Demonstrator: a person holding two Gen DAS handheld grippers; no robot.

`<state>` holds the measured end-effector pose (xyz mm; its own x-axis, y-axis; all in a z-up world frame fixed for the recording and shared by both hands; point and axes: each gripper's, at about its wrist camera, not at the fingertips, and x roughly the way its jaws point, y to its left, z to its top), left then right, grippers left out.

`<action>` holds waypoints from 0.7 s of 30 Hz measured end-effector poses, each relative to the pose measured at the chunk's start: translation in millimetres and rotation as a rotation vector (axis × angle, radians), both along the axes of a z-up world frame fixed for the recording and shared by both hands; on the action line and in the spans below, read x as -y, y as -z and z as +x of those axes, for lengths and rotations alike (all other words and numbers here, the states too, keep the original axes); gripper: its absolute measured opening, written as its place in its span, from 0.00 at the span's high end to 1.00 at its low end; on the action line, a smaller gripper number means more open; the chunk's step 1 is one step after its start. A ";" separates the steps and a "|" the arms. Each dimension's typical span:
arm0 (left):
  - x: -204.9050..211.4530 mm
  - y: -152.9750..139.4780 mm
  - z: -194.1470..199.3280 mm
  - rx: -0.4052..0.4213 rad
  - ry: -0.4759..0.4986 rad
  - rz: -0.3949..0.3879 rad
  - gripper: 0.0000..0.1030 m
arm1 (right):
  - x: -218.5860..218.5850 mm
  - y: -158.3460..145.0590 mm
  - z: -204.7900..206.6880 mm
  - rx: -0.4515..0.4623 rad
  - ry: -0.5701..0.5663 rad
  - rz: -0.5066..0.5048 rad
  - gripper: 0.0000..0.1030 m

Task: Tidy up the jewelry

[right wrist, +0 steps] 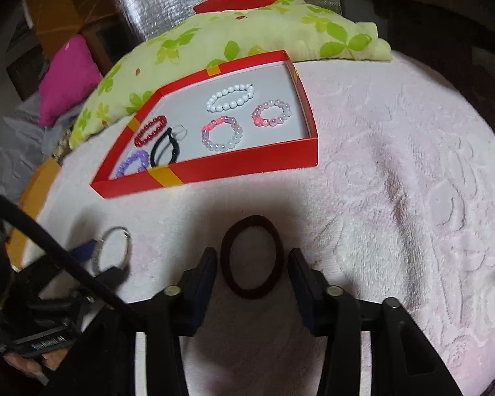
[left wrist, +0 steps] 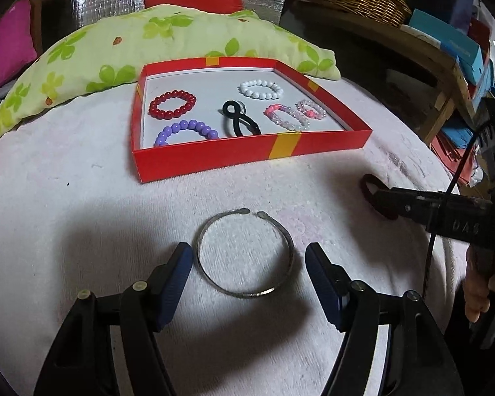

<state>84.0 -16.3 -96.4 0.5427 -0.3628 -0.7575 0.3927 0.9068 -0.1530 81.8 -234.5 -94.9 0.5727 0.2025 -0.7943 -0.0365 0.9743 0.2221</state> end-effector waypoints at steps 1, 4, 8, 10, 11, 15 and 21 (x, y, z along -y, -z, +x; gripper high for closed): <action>-0.1 0.6 0.7 0.001 -0.001 -0.001 0.30 | -3.0 0.5 -0.3 0.008 -0.004 -0.038 0.67; -0.5 0.4 1.8 0.004 -0.001 -0.003 0.30 | -6.4 0.0 -1.8 0.027 -0.012 -0.080 0.77; 0.2 -0.2 0.1 0.016 0.013 0.006 0.38 | -6.7 -0.2 -2.1 0.038 -0.007 -0.108 0.80; 0.3 -1.3 -0.5 0.019 0.019 0.005 0.39 | -5.2 -0.9 -1.8 0.038 -0.001 -0.101 0.80; -0.2 -1.7 -0.6 0.018 0.019 0.000 0.39 | -4.2 -1.3 -1.7 0.039 0.003 -0.099 0.80; -2.2 -3.8 -1.6 0.018 0.013 -0.009 0.39 | -2.1 -3.3 -3.1 0.044 0.015 -0.090 0.80; -6.3 -8.1 -3.5 0.036 -0.025 0.009 0.39 | -1.9 -4.7 -4.1 0.052 0.020 -0.087 0.80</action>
<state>80.5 -9.9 -88.3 0.5783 -0.3418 -0.7408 0.3751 0.9177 -0.1306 77.7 -232.6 -90.2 0.6165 0.1224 -0.7777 -0.0262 0.9905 0.1352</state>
